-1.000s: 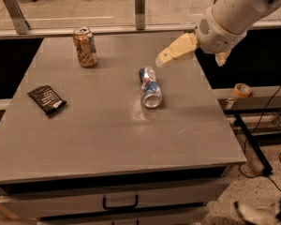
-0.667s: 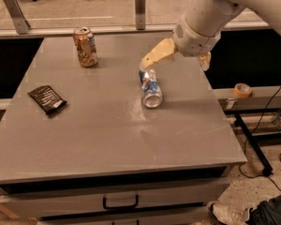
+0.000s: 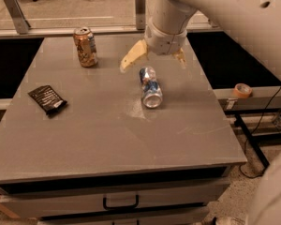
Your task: Place redbull can upright
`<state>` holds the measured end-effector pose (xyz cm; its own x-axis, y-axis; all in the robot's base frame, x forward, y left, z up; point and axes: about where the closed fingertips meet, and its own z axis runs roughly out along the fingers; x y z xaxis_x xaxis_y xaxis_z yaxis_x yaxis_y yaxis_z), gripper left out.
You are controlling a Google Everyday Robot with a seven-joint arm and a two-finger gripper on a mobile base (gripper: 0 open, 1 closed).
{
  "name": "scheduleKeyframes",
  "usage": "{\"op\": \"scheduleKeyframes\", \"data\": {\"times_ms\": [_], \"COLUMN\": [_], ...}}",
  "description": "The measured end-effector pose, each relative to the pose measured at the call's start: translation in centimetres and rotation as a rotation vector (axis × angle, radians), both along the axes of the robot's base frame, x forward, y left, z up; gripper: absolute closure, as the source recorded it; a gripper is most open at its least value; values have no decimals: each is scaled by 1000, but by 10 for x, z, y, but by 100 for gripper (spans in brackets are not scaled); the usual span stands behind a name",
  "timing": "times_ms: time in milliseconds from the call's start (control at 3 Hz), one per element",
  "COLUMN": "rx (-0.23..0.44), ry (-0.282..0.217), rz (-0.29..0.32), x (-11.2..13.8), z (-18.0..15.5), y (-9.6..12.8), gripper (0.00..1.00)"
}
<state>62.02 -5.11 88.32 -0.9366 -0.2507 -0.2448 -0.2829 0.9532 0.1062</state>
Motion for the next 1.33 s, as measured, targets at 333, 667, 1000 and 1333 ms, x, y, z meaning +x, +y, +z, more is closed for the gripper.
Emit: {"op": "scheduleKeyframes", "data": {"times_ms": [333,667,1000,1333], "rx": [-28,-53,-74,-79], "ry": [27,48,68,98], "rz": [-4,-26,-21,1], "x": [11,18,18,16], "z": [-12,-25,-36,-47], "y": [14,16,19,21], "gripper": [0,0,18,49]}}
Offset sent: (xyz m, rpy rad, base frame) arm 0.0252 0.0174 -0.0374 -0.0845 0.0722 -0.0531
